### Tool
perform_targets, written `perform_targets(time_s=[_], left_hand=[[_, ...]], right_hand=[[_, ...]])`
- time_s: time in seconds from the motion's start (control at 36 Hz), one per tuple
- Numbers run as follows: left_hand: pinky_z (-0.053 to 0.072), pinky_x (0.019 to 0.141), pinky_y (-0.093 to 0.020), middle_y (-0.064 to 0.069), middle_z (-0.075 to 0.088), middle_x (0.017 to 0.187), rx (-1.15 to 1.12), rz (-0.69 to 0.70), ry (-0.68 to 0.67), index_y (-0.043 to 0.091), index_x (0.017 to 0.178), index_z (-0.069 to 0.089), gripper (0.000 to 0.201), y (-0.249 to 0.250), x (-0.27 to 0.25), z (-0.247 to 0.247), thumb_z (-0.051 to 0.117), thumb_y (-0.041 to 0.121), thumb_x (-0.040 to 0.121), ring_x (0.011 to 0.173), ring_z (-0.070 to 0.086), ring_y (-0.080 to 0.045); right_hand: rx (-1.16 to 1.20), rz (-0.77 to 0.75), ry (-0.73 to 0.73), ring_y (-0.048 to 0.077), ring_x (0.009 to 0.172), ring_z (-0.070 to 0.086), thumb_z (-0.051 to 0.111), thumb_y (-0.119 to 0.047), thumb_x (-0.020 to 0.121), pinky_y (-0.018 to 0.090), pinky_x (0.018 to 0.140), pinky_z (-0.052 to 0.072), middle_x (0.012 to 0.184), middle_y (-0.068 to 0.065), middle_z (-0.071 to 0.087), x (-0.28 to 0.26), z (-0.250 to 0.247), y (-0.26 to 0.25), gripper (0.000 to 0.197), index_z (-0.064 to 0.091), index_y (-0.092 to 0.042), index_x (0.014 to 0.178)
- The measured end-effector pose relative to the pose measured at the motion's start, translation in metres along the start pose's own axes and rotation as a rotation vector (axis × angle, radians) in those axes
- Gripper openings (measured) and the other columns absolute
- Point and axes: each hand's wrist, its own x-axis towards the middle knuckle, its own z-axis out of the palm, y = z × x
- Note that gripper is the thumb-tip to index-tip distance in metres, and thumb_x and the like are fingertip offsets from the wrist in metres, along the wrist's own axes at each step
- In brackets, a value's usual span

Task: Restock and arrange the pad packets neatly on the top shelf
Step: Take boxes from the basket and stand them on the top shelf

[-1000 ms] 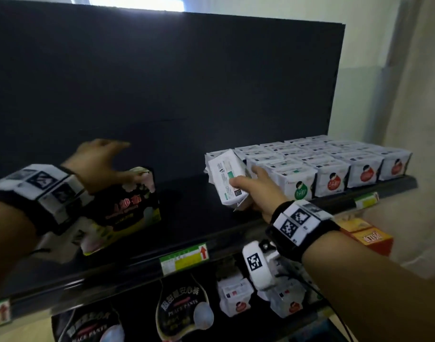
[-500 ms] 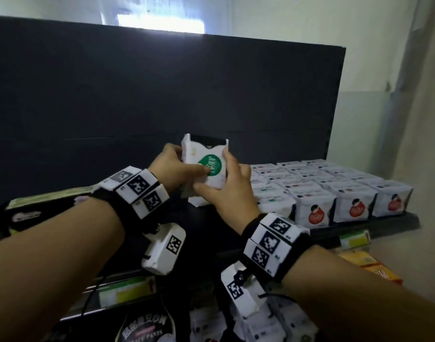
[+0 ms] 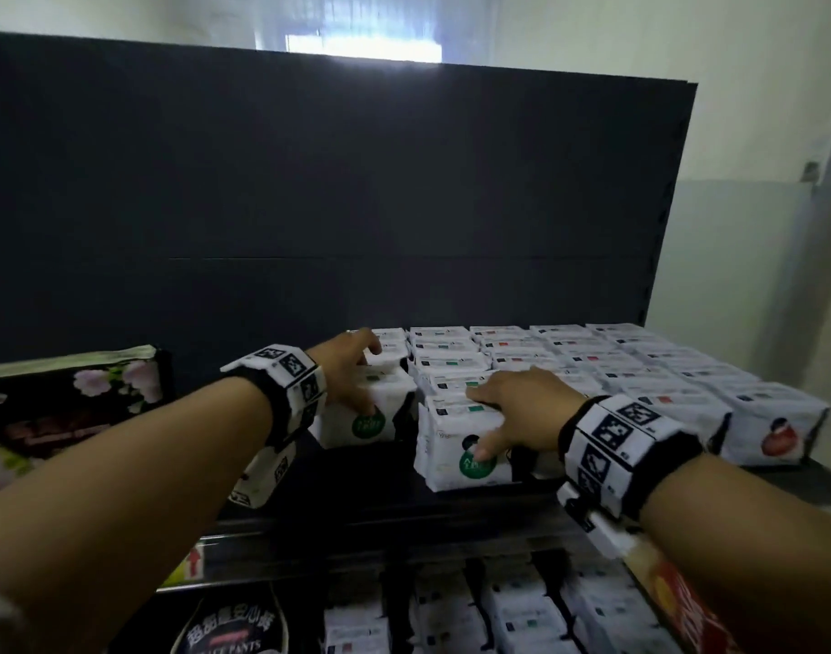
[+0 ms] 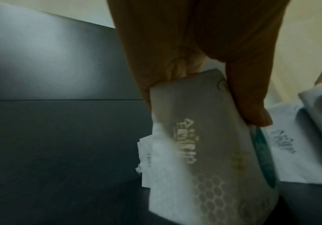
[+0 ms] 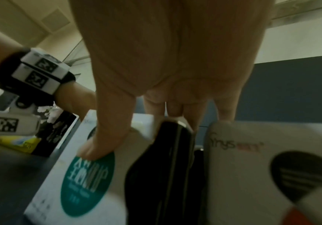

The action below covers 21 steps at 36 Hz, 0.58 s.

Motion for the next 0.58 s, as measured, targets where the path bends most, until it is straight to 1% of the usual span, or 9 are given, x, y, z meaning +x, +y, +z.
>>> perform_targets(time_s=[0.06,0.11,0.19,0.25,0.31,0.36,0.44,0.53,0.58], left_hand=[[0.048,0.083,-0.029,0.003,0.052,0.121,0.035,-0.012,0.015,0.024,0.126,0.041,0.081,0.001,0.007,0.003,0.088,0.027,0.061,0.101,0.054,-0.018],[0.048,0.084,-0.029,0.005,0.054,0.122,0.116,-0.027,0.02,0.025,0.126,0.042,0.077,0.001,0.012,0.005,0.086,0.03,0.063,0.104,0.055,-0.018],[0.048,0.082,-0.03,0.004,0.058,0.118,0.284,-0.017,0.033,0.025,0.118,0.049,0.057,-0.001,0.018,0.01,0.08,0.031,0.07,0.101,0.056,-0.02],[0.049,0.081,-0.031,0.001,0.06,0.114,0.347,-0.017,0.044,0.026,0.116,0.052,0.046,-0.001,0.021,0.011,0.074,0.027,0.076,0.098,0.058,-0.022],[0.052,0.083,-0.035,-0.002,0.061,0.112,0.395,-0.022,0.044,0.025,0.115,0.052,0.039,0.001,0.022,0.011,0.068,0.021,0.079,0.097,0.059,-0.024],[0.053,0.084,-0.039,-0.004,0.06,0.112,0.432,-0.019,0.045,0.023,0.116,0.051,0.037,0.004,0.022,0.012,0.065,0.019,0.081,0.097,0.059,-0.026],[0.052,0.084,-0.04,-0.005,0.057,0.117,0.466,-0.027,0.053,0.022,0.121,0.048,0.039,0.005,0.023,0.016,0.06,0.024,0.085,0.103,0.057,-0.027],[0.049,0.09,-0.041,-0.004,0.051,0.126,0.394,-0.043,0.127,0.024,0.129,0.044,0.045,0.002,0.019,0.013,0.058,0.033,0.088,0.113,0.051,-0.026],[0.047,0.09,-0.037,-0.003,0.051,0.127,0.307,-0.011,0.189,0.026,0.13,0.043,0.049,-0.003,0.01,0.006,0.058,0.042,0.087,0.114,0.05,-0.025]], right_hand=[[-0.019,-0.014,-0.012,0.024,0.12,0.05,0.068,-0.066,0.071,0.041,0.103,0.039,0.132,0.0,0.052,0.001,-0.005,-0.002,0.084,0.043,-0.026,0.14],[-0.022,-0.02,-0.016,0.023,0.119,0.052,0.07,-0.064,0.07,0.04,0.101,0.042,0.131,-0.002,0.054,0.002,-0.009,-0.001,0.083,0.045,-0.026,0.139],[-0.006,-0.027,0.004,0.023,0.122,0.05,0.072,-0.062,0.069,0.039,0.104,0.037,0.134,-0.004,0.053,0.003,-0.008,0.001,0.085,0.043,-0.027,0.141],[0.008,-0.029,0.018,0.022,0.124,0.048,0.072,-0.062,0.069,0.039,0.105,0.034,0.136,-0.004,0.051,0.003,-0.006,0.001,0.086,0.042,-0.027,0.141],[0.015,-0.031,0.022,0.022,0.124,0.048,0.072,-0.062,0.069,0.039,0.105,0.033,0.137,-0.004,0.05,0.003,-0.005,0.001,0.086,0.042,-0.028,0.141],[0.012,-0.029,0.021,0.023,0.124,0.048,0.071,-0.063,0.07,0.04,0.105,0.032,0.136,-0.003,0.05,0.004,-0.004,0.001,0.085,0.041,-0.028,0.141],[0.021,-0.018,0.015,0.022,0.126,0.045,0.071,-0.063,0.07,0.042,0.109,0.029,0.139,-0.003,0.047,0.003,-0.003,0.0,0.086,0.039,-0.029,0.142],[0.048,0.002,0.003,0.02,0.13,0.043,0.069,-0.065,0.07,0.039,0.11,0.031,0.144,-0.006,0.042,0.002,-0.002,0.0,0.088,0.036,-0.03,0.143],[0.09,0.032,-0.033,0.018,0.129,0.043,0.067,-0.069,0.07,0.036,0.108,0.036,0.144,-0.007,0.041,0.002,-0.005,-0.001,0.088,0.037,-0.03,0.143]])
